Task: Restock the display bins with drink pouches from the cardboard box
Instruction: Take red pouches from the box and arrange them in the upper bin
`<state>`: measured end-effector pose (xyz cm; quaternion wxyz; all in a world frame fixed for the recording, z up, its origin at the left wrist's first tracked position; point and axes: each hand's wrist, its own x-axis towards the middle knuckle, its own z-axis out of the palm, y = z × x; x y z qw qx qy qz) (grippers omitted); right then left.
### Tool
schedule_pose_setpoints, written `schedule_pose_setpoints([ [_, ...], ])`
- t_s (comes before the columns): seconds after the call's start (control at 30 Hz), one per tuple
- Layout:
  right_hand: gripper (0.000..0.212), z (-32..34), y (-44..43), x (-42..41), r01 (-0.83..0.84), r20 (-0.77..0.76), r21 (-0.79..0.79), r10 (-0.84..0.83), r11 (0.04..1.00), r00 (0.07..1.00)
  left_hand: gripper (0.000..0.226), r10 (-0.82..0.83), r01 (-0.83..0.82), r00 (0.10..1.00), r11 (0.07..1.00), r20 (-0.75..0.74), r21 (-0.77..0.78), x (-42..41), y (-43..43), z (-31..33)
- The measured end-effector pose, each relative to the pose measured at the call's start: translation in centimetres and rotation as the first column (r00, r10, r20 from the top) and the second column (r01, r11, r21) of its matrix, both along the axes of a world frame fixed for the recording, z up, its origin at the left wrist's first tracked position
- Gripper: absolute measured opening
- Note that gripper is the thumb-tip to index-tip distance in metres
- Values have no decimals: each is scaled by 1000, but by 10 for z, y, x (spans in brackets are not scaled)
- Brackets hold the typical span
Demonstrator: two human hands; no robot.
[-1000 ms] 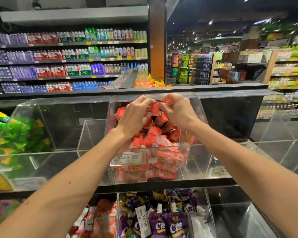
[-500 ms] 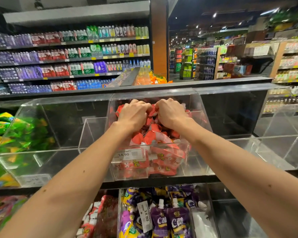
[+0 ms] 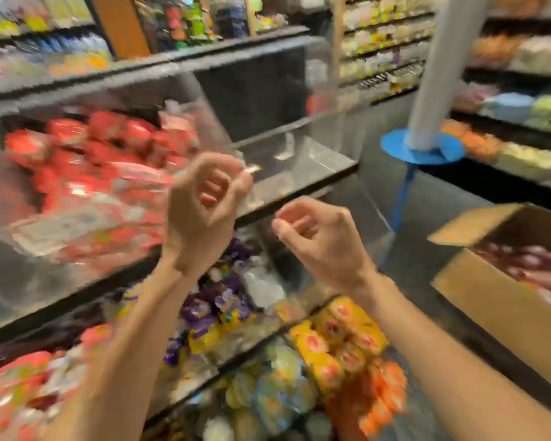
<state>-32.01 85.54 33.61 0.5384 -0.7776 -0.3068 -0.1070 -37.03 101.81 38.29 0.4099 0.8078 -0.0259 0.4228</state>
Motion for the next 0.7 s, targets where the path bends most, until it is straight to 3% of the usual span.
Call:
schedule_pose_setpoints([
  [0.1, 3, -73, -99, -9, 178, -222, -70, -190, 981, 956, 5, -201, 188, 960, 979, -194, -82, 21, -100, -68],
  [0.17, 4, -118, -169, -6, 289, -372, -126, -316, 949, 873, 8, -322, 293, 894, 946, -313, -137, 42, -173, -108],
  [0.33, 21, -164, -328, 11, 466, -525, -190, -490, 864, 696, 22, -560, 477, 648, 827, -515, -299, 103, -348, -182],
  [0.43, 9, -177, -415, 22, 564, -586, -241, -582, 790, 564, 25, -692, 506, 475, 720, -544, -475, 131, -439, -209],
  [0.53, 2, -201, -478, 37, 640, -629, -277, -638, 717, 443, 28, -693, 521, 345, 702, -633, -486, 162, -496, -238],
  [0.7, 3, -230, -540, 78, 684, -692, -322, -655, 655, 302, 27, -571, 566, 263, 744, -778, -355, 237, -548, -295],
])
